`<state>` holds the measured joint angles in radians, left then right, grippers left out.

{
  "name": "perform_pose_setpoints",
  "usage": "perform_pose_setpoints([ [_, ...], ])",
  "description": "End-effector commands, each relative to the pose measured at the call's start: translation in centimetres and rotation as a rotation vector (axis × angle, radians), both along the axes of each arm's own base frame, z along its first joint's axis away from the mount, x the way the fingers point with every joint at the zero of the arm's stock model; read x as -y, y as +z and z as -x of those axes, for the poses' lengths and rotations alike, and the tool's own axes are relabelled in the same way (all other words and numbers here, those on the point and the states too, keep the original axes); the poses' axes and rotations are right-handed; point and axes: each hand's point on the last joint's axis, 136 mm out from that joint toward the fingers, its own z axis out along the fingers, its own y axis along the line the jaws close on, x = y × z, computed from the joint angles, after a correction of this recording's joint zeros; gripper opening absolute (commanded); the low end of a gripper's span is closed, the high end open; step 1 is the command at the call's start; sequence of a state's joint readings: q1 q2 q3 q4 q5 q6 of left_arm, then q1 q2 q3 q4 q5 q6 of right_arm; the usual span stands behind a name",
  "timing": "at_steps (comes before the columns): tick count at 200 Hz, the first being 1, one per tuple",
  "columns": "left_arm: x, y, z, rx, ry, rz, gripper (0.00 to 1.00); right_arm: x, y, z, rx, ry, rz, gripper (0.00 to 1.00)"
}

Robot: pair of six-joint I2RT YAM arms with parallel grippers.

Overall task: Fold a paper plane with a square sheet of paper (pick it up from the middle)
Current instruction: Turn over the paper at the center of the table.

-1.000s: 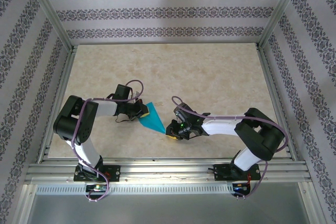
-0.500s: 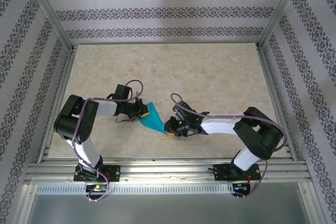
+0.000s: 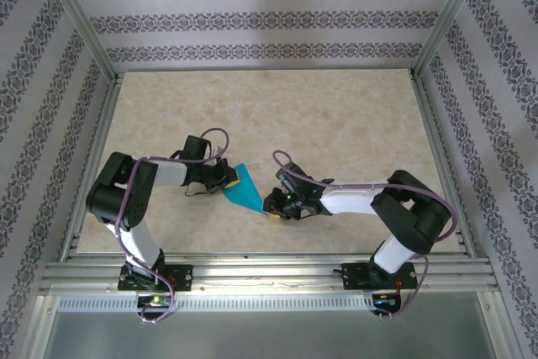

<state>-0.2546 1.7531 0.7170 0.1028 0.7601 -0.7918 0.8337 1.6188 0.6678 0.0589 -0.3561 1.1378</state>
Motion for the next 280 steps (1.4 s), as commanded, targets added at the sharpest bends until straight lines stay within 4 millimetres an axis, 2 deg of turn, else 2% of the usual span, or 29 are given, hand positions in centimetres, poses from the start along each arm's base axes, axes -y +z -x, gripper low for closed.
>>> perform_pose_setpoints([
  [1,-1.7,-2.6,1.5,-0.095,0.050,-0.070,0.00,-1.3,0.8,-0.1,0.022,0.037,-0.032,0.24],
  [59,-1.6,-2.5,1.4,-0.092,0.050,-0.067,0.00,-1.9,1.3,-0.8,0.051,0.047,-0.056,0.25],
  [152,-1.5,-2.3,1.2,-0.087,0.052,-0.059,0.00,-1.9,0.2,-0.8,0.042,0.088,-0.064,0.24],
  [228,-1.4,-2.0,1.0,-0.084,0.052,-0.054,0.00,-2.9,1.2,-1.4,0.078,0.147,-0.186,0.15],
  [271,-1.3,-1.6,0.7,-0.072,0.052,-0.049,0.00,-2.7,1.5,-1.5,0.090,0.152,-0.206,0.12],
  [280,-1.3,-1.4,0.6,-0.068,0.048,-0.044,0.01,-2.7,1.6,-1.5,0.093,0.159,-0.213,0.08],
])
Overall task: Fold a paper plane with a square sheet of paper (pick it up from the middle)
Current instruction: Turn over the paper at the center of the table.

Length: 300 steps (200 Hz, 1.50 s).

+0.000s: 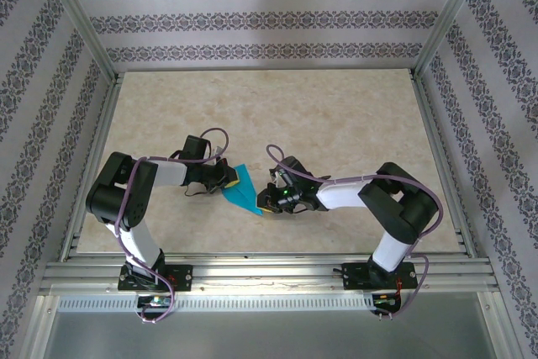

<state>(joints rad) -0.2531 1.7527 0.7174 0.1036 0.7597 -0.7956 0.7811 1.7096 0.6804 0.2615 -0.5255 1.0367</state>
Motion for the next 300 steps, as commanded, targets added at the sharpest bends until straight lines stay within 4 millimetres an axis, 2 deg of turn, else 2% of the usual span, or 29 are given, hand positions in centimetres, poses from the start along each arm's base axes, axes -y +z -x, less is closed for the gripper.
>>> perform_pose_setpoints([
  [1,-1.2,-1.3,0.7,-0.065,0.044,-0.044,0.01,-0.1,0.5,0.1,0.034,0.034,-0.039,0.08],
  [16,-0.9,-0.6,0.4,-0.044,0.037,-0.022,0.04,0.0,0.7,0.2,0.038,0.040,-0.040,0.06],
  [33,-0.3,1.2,-0.3,0.012,0.023,0.023,0.12,0.2,1.0,0.3,0.048,0.048,-0.039,0.03],
  [58,0.3,5.8,-1.5,0.131,0.015,0.073,0.30,1.7,2.1,0.0,0.091,0.031,-0.012,0.01],
  [71,0.2,8.5,-2.1,0.200,0.012,0.070,0.36,3.1,3.0,-0.2,0.131,0.022,0.028,0.00],
  [94,-0.4,12.6,-2.6,0.315,0.003,0.019,0.43,6.6,5.4,-1.0,0.268,0.016,0.161,0.00],
  [112,-1.3,14.8,-2.6,0.375,0.002,-0.051,0.44,10.9,7.5,-1.7,0.398,0.021,0.394,0.00],
  [130,-2.8,15.8,-2.5,0.413,0.038,-0.142,0.45,15.2,10.2,-2.4,0.516,0.051,0.650,0.00],
  [153,-4.9,16.6,-2.4,0.451,0.113,-0.247,0.46,21.5,13.6,-3.3,0.574,0.046,1.060,0.01],
  [174,-6.9,17.2,-2.3,0.472,0.194,-0.328,0.47,23.3,14.5,-3.7,0.557,0.115,1.254,0.03],
  [197,-8.6,17.6,-2.0,0.482,0.260,-0.391,0.49,22.0,13.7,-4.0,0.560,0.211,1.366,0.05],
  [225,-9.9,17.9,-1.6,0.490,0.299,-0.427,0.50,17.9,10.3,-3.7,0.550,0.386,1.426,0.04],
  [241,-10.5,17.9,-1.4,0.489,0.317,-0.439,0.52,14.8,7.7,-2.8,0.520,0.484,1.409,0.03],
  [261,-11.2,17.6,-1.1,0.480,0.337,-0.444,0.53,10.4,4.7,-1.2,0.483,0.590,1.326,0.04],
  [277,-11.3,17.5,-1.0,0.476,0.341,-0.434,0.53,6.7,3.1,0.5,0.467,0.672,1.206,0.11],
  [300,-10.8,17.2,-1.2,0.473,0.321,-0.397,0.53,2.2,2.3,2.7,0.407,0.687,0.939,0.24],
])
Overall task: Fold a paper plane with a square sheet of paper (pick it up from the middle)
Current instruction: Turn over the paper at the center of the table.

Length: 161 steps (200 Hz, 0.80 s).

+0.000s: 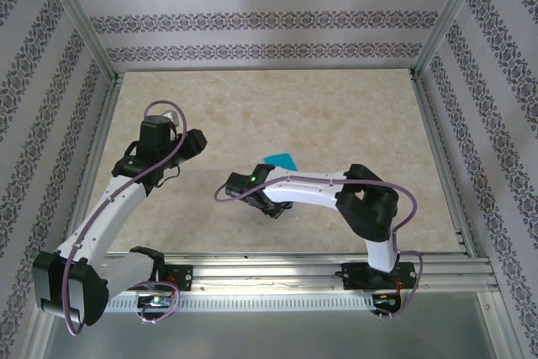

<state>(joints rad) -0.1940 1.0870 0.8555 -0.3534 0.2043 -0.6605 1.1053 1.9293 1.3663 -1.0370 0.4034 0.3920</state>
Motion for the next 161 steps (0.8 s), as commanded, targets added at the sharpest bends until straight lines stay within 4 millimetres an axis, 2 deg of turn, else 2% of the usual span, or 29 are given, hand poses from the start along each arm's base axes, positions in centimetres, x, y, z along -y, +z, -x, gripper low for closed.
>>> perform_pose_setpoints([
  [1,-0.1,-0.8,0.4,-0.023,-0.012,0.008,0.53,-4.8,0.1,2.5,-0.162,0.012,-0.239,0.25],
  [23,1.0,-1.1,0.2,-0.036,-0.064,0.044,0.53,-6.6,1.8,2.2,-0.226,-0.082,-0.502,0.31],
  [46,2.5,-1.8,0.0,-0.062,-0.122,0.106,0.53,-6.5,3.2,1.0,-0.260,-0.187,-0.787,0.39],
  [60,3.2,-2.4,0.0,-0.082,-0.144,0.143,0.50,-6.0,3.6,-0.1,-0.279,-0.266,-0.931,0.39],
  [79,4.2,-3.0,-0.2,-0.086,-0.173,0.205,0.46,-5.0,2.9,-1.5,-0.277,-0.370,-1.051,0.34],
  [101,5.2,-3.4,-0.3,-0.104,-0.204,0.262,0.45,-5.7,2.5,-2.6,-0.342,-0.462,-1.232,0.25],
  [122,5.8,-3.8,-0.2,-0.129,-0.222,0.295,0.43,-6.7,1.8,-2.9,-0.383,-0.479,-1.274,0.19],
  [133,5.9,-3.9,-0.1,-0.133,-0.223,0.306,0.42,-7.1,1.1,-2.9,-0.401,-0.486,-1.259,0.15],
  [161,6.2,-4.1,0.1,-0.148,-0.233,0.328,0.41,-7.4,-0.9,-2.8,-0.428,-0.533,-1.215,0.12],
])
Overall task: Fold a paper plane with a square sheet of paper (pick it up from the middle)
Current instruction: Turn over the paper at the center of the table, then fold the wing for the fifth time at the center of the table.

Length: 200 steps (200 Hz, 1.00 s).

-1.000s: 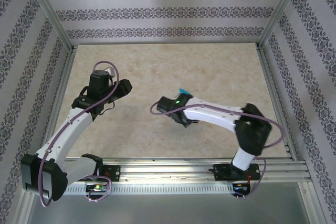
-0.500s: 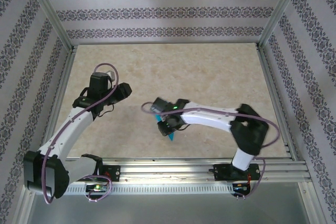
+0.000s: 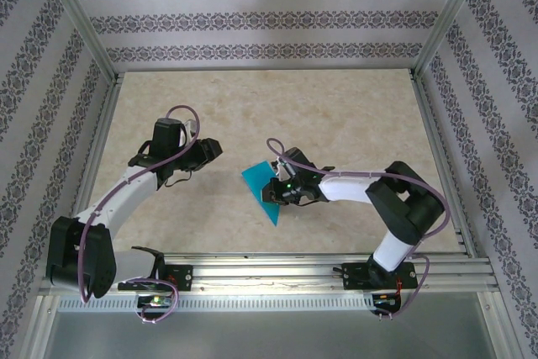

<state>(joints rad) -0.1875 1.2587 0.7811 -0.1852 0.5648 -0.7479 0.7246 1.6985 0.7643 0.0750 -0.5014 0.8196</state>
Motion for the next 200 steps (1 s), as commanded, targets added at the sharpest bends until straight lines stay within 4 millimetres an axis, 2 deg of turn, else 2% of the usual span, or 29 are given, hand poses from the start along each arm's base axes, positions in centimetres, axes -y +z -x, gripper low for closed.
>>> perform_pose_setpoints([
  [1,0.5,0.4,-0.1,0.006,-0.016,0.058,0.41,-2.1,0.8,-0.6,-0.012,0.002,-0.081,0.12],
  [53,1.6,-0.3,0.2,-0.026,-0.058,0.117,0.32,-2.3,-2.6,0.4,-0.081,-0.037,-0.015,0.10],
  [82,3.7,-1.4,0.3,-0.069,-0.109,0.175,0.25,-0.9,-4.8,0.7,-0.108,-0.152,0.075,0.09],
  [107,5.8,-3.3,0.6,-0.134,-0.153,0.173,0.21,-1.0,-4.7,0.6,-0.093,-0.221,0.079,0.09],
  [147,7.8,-7.9,1.0,-0.251,-0.188,0.063,0.15,-1.4,-4.9,0.6,-0.089,-0.280,0.055,0.09],
  [170,9.0,-9.9,0.7,-0.288,-0.201,0.086,0.13,-1.6,-4.5,0.5,-0.083,-0.289,0.036,0.10],
  [200,7.4,-12.8,1.0,-0.330,-0.166,-0.035,0.09,-1.7,-3.0,0.0,-0.036,-0.283,0.006,0.15],
])
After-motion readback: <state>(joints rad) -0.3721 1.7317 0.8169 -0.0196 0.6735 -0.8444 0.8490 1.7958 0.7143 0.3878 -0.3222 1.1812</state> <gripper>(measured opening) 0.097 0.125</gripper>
